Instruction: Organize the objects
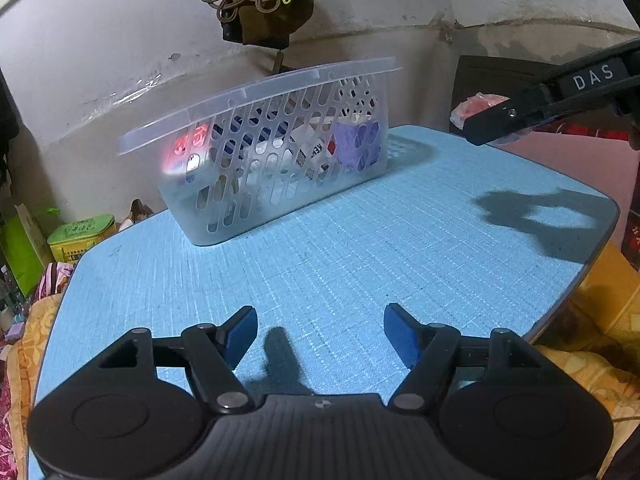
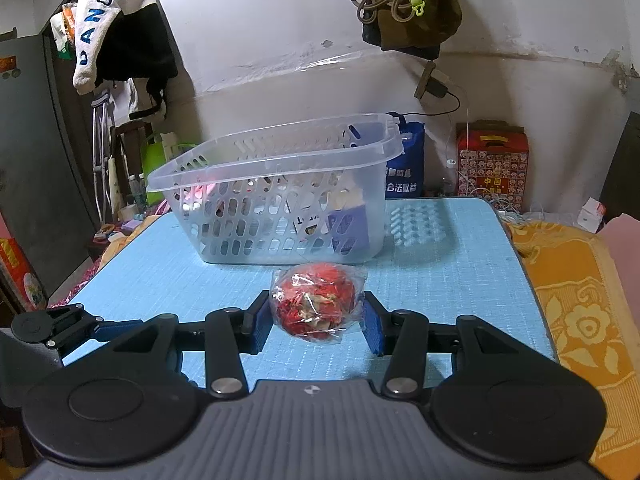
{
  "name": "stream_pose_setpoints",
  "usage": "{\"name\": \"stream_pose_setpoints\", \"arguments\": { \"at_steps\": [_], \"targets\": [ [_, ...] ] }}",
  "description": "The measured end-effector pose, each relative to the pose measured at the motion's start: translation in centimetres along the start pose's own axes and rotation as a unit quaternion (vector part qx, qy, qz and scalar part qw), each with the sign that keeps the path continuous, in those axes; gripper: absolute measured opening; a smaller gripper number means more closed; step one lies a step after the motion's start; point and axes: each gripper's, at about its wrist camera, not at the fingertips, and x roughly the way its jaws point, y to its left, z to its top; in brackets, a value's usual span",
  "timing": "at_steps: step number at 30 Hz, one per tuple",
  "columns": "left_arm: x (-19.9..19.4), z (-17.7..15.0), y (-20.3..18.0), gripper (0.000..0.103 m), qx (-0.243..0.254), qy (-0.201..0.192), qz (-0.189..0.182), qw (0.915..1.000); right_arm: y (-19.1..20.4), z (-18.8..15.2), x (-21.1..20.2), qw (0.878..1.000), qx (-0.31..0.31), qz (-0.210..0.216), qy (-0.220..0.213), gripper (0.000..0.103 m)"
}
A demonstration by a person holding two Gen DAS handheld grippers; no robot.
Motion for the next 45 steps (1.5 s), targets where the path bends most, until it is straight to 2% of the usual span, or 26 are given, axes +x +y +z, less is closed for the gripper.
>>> {"name": "stream_pose_setpoints", "arguments": {
  "at_steps": [26, 31, 32, 35, 40, 43, 45],
  "targets": [
    [0.0, -0.1, 0.4, 0.074, -0.011, 0.000, -0.005, 0.9999, -0.1, 0.0, -0.2, 1.000, 0.000, 0.000, -0.005, 0.050],
    [-0.7, 0.3, 0.7, 0.058, -0.016, -0.017, -0.007, 0.9997, 0.7, 0.2, -1.0, 0.999, -0.017, -0.007, -0.032, 0.050],
    [-1.1, 0.7, 0.9, 0.052, -0.020, -0.026, -0.004, 0.9995, 0.9, 0.4, -1.3, 0.999, -0.023, -0.009, -0.040, 0.050],
    [-2.5, 2.1, 2.1, 0.046, -0.038, -0.054, 0.003, 0.9978, 1.8, 1.5, -2.0, 0.997, -0.035, -0.014, -0.067, 0.050],
    [-3.9, 6.4, 5.1, 0.045, -0.080, -0.104, 0.017, 0.9912, 4.3, 5.5, -1.2, 0.992, -0.065, -0.018, -0.102, 0.050],
    [-3.2, 10.4, 6.7, 0.045, -0.093, -0.123, 0.027, 0.9876, 5.6, 8.2, 1.1, 0.989, -0.093, -0.034, -0.110, 0.050],
    [-2.1, 12.4, 7.7, 0.045, -0.107, -0.135, 0.046, 0.9840, 5.7, 9.6, 3.0, 0.989, -0.093, -0.052, -0.106, 0.050]
  ]
}}
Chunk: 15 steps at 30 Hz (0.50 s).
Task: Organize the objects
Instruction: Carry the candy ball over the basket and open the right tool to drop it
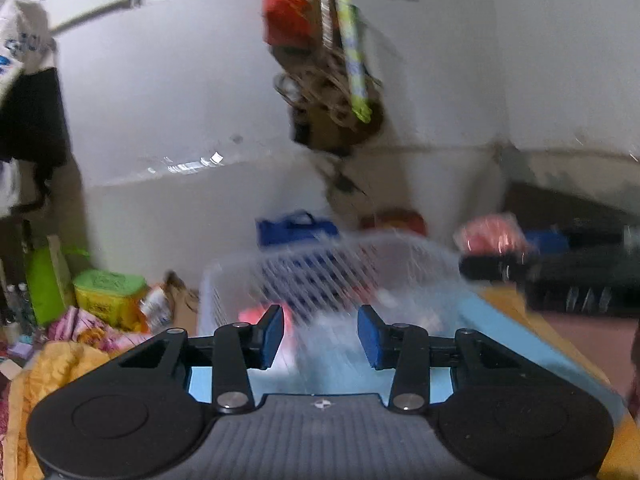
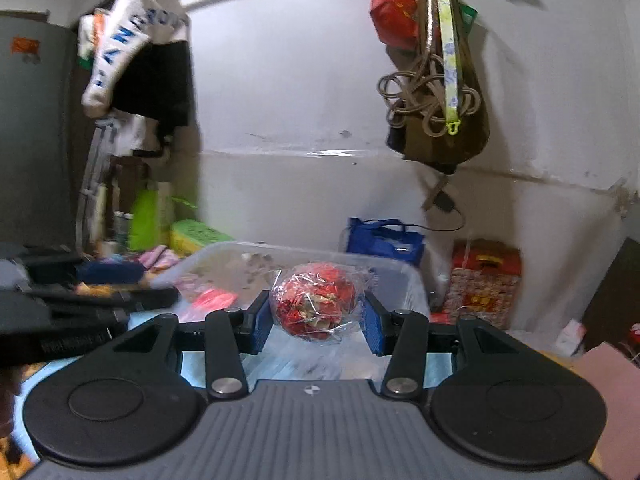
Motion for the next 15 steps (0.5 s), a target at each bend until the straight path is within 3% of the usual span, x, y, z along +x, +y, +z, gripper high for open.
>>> {"name": "stream_pose_setpoints", "arguments": {
  "at_steps": [9, 10, 12, 13, 14, 15],
  "targets": [
    [6.5, 2.3, 2.3, 0.045, -0.064, 0.010, 0.039, 0.9972, -1.8, 0.6, 6.1, 1.000, 0.023, -0.017, 0.002, 0.050],
    [6.7, 2.2, 2.5, 0.045, -0.065, 0.009, 0.042, 0.9970, -1.8, 0.6, 6.2, 1.000, 0.023, -0.014, -0.004, 0.053],
    [7.3, 2.0, 2.7, 0.050, -0.066, 0.010, 0.040, 0.9969, -1.8, 0.4, 6.4, 1.000, 0.020, -0.016, -0.007, 0.080],
    [7.5, 1.9, 2.7, 0.066, -0.066, 0.010, 0.043, 0.9968, -1.8, 0.3, 6.4, 0.999, 0.021, -0.023, -0.012, 0.097],
    [7.8, 1.7, 2.8, 0.087, -0.069, 0.010, 0.051, 0.9962, -1.8, 0.1, 6.0, 0.999, 0.022, -0.035, -0.027, 0.100],
    [7.9, 1.6, 2.9, 0.092, -0.073, 0.007, 0.060, 0.9955, -1.8, 0.0, 5.6, 0.998, 0.022, -0.044, -0.042, 0.101]
  ]
}}
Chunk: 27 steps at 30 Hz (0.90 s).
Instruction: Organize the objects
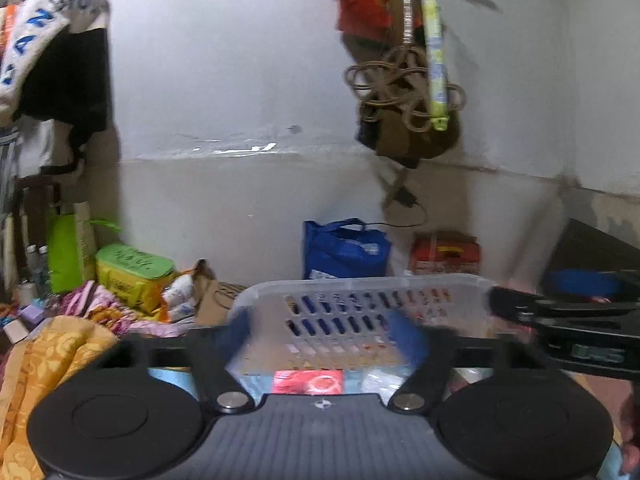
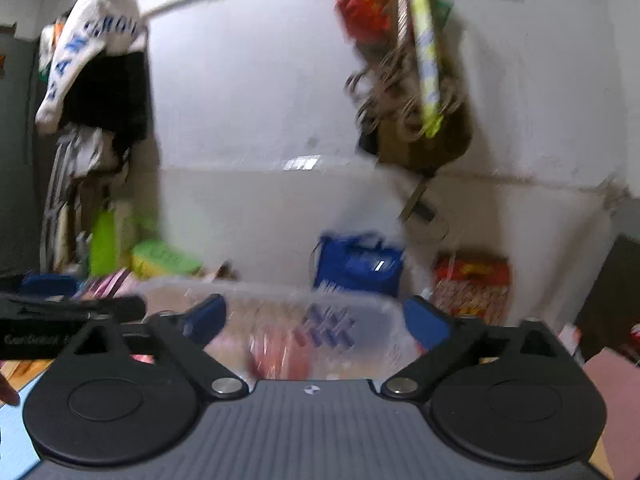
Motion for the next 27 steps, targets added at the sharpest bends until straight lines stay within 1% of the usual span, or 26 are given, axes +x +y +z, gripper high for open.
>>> {"name": "stream_pose_setpoints", "arguments": {
  "at_steps": [1, 4, 6, 7, 9, 12, 14, 17, 20, 24, 27],
  "targets": [
    [0.0, -0.2, 0.1, 0.093, 0.000, -0.005, 0.001, 1.0000, -0.1, 0.0, -0.2, 1.000, 0.000, -0.001, -0.002, 0.103],
    [-0.6, -0.4, 0.4, 0.093, -0.003, -0.008, -0.010, 0.9999, -0.7, 0.0, -0.8, 1.000, 0.012, 0.003, 0.006, 0.103],
    [-1.1, -0.4, 0.7, 0.097, -0.010, -0.012, -0.019, 0.9997, -1.0, 0.0, -1.7, 1.000, 0.028, 0.006, 0.002, 0.103],
    [-1.5, -0.4, 0.6, 0.100, -0.009, -0.015, -0.023, 0.9996, -1.2, -0.1, -2.1, 0.999, 0.034, 0.014, 0.003, 0.103],
    [-2.4, -0.4, 0.3, 0.101, 0.000, -0.024, -0.029, 0.9993, -1.3, -0.1, -2.8, 0.999, 0.040, 0.022, 0.003, 0.103],
    [-4.0, -0.5, -0.5, 0.101, 0.023, -0.025, -0.030, 0.9989, -1.3, -0.1, -3.8, 0.998, 0.047, 0.028, 0.001, 0.103],
    [-5.1, -0.5, -1.0, 0.101, 0.040, -0.029, -0.021, 0.9986, -1.6, -0.1, -4.2, 0.997, 0.061, 0.038, 0.016, 0.103],
    [-6.4, -0.3, -1.6, 0.101, 0.054, -0.024, -0.011, 0.9982, -1.9, 0.0, -4.6, 0.995, 0.082, 0.039, 0.040, 0.103],
    [-7.9, -0.7, -1.5, 0.101, 0.049, -0.018, -0.029, 0.9982, -1.6, -0.2, -5.4, 0.996, 0.066, 0.023, 0.057, 0.103],
    [-9.1, -1.9, -1.3, 0.101, 0.051, -0.003, -0.027, 0.9983, -1.2, -0.8, -7.1, 0.996, 0.066, 0.015, 0.064, 0.103],
    [-9.3, -2.6, -0.9, 0.101, 0.044, 0.014, -0.034, 0.9984, -1.1, -1.5, -8.5, 0.996, 0.073, 0.015, 0.056, 0.103]
  ]
}}
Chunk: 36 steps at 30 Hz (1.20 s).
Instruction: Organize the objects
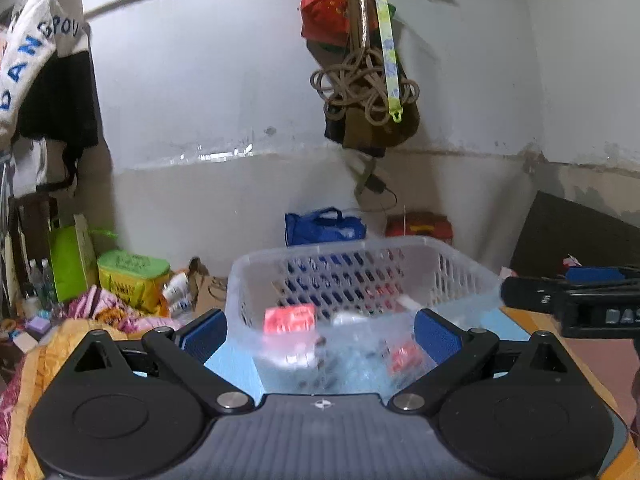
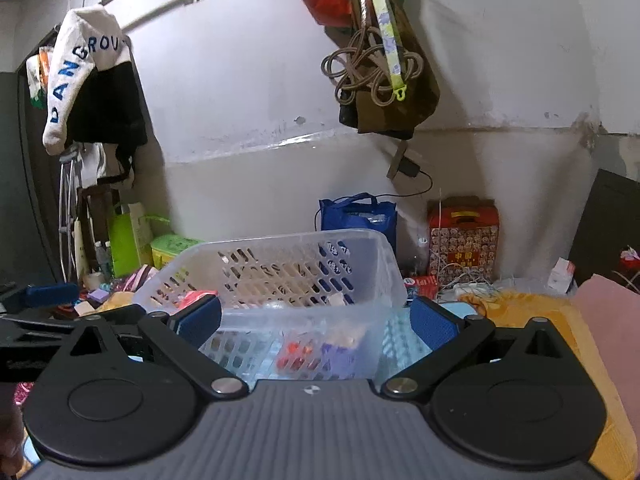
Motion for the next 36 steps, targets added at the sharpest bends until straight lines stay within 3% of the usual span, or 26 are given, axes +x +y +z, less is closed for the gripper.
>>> {"name": "stream_pose_setpoints", "arguments": {
  "at_steps": [5, 14, 36],
  "targets": [
    [0.0, -0.9, -0.1, 0.101, -0.013, 0.017, -0.010, 0.9997, 0.6, -0.6, -1.3, 1.000, -0.023, -0.009, -0.019, 0.103],
    [0.4, -2.6, -1.6, 0.101, 0.008, 0.030, -0.011, 0.9994, 0.2, -2.1, -0.7, 0.999, -0.028, -0.018, 0.009, 0.103],
    [-0.2, -2.3, -1.1, 0.101, -0.012, 0.017, -0.005, 0.9998, 0.0, -2.6, -1.0, 0.999, -0.025, -0.022, 0.010, 0.103]
  ]
}}
